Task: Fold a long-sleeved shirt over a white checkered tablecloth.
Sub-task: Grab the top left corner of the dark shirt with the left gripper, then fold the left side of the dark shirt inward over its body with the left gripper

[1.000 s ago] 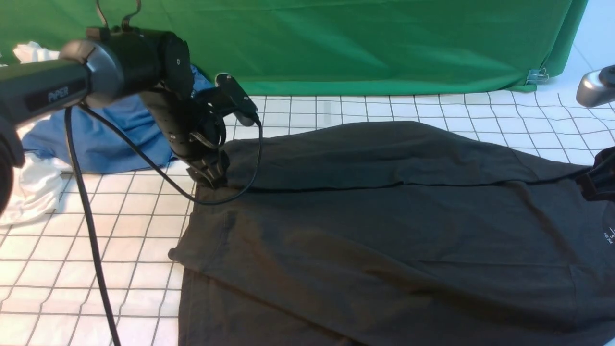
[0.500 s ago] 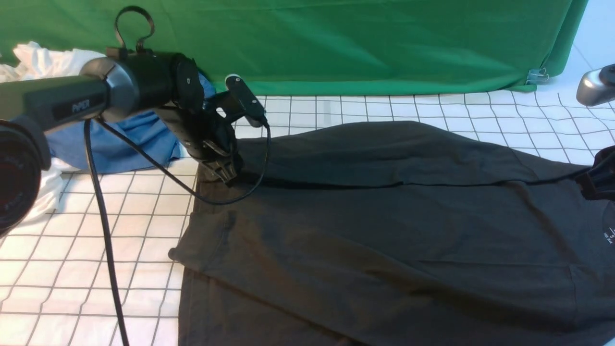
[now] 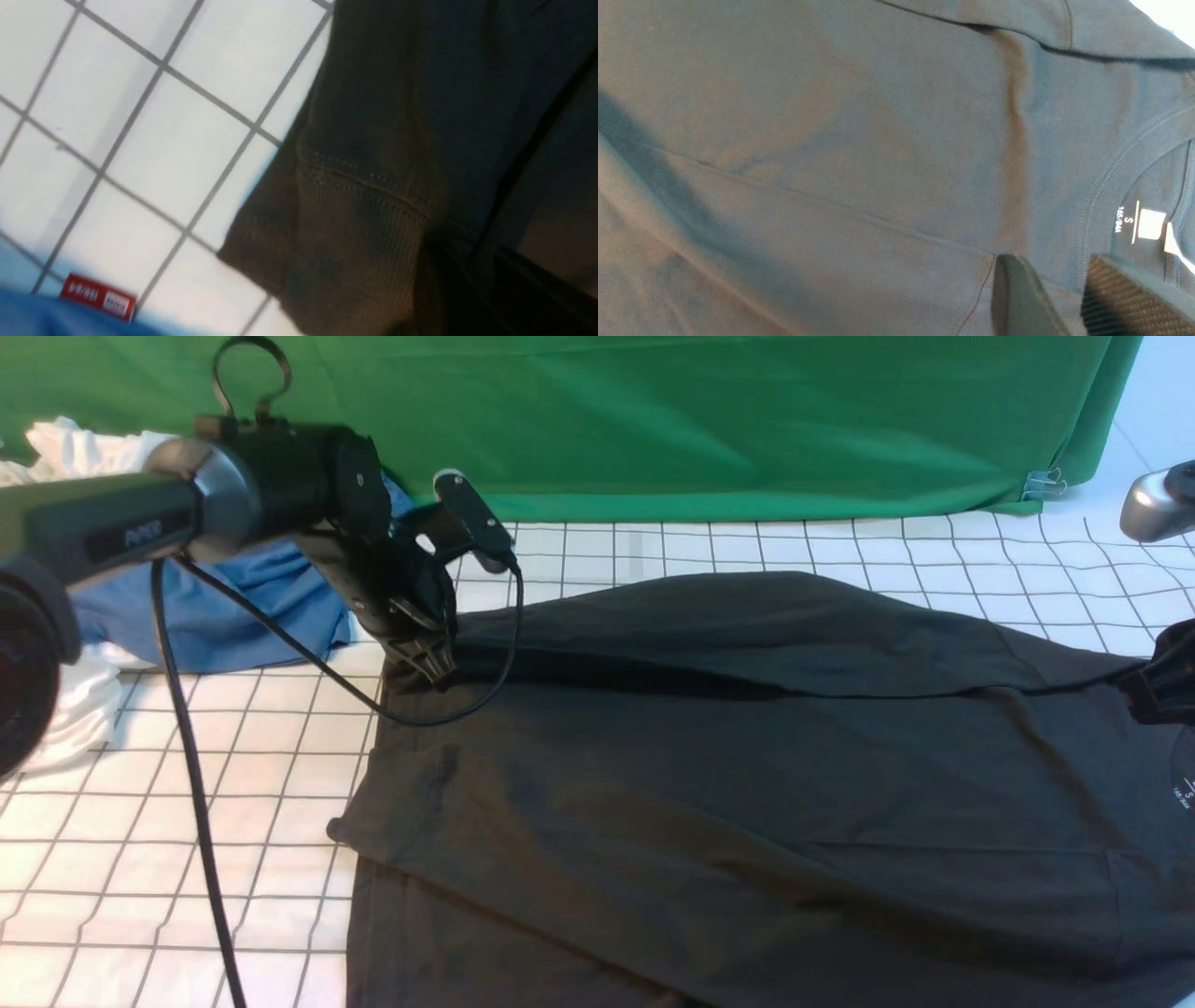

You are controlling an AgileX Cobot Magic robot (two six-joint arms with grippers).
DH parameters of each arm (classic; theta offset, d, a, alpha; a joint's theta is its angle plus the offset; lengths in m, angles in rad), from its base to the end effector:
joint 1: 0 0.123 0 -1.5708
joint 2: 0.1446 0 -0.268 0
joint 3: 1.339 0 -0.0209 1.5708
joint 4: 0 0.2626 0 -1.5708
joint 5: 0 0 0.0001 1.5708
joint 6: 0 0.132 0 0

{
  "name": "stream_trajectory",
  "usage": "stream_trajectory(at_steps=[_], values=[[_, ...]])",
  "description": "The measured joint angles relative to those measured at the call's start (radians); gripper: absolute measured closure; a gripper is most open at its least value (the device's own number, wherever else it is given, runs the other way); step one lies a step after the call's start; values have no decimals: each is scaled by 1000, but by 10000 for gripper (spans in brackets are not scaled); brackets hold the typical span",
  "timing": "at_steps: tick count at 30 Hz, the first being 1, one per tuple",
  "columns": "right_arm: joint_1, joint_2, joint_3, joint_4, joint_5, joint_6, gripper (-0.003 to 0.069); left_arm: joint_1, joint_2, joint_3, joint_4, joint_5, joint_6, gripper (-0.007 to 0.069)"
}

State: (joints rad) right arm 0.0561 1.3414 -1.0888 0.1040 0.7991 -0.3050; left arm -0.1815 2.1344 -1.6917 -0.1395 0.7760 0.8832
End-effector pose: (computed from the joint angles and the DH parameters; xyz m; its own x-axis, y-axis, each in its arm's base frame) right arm 0.3139 0.0275 0.2594 -0.7743 -0.2735 -0.5707 -0.2843 0.9560 -0.0723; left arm 0.4739 -0.1000 0.1361 -0.4735 0.8009 -0.3665 0.7832 0.5733 0.2409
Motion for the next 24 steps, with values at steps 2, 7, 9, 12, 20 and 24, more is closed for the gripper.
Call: stream_trajectory(at_steps=[2,7,9,12,20,24], values=[[0,0,0,0,0,0,410,0,-28,-25,-10,76,0,612],[0,0,0,0,-2,-9,410,-19,-99,-77,0,270,-17,612],[0,0,0,-2,-11,-26,410,-42,-126,-80,18,346,-57,612],[0,1,-12,-7,-27,-32,410,-84,-164,-78,59,418,-155,612],[0,1,-40,-8,-1,-11,410,-173,-246,13,131,433,-280,612],[0,1,-40,-8,18,-9,410,-179,-266,110,131,433,-309,612]])
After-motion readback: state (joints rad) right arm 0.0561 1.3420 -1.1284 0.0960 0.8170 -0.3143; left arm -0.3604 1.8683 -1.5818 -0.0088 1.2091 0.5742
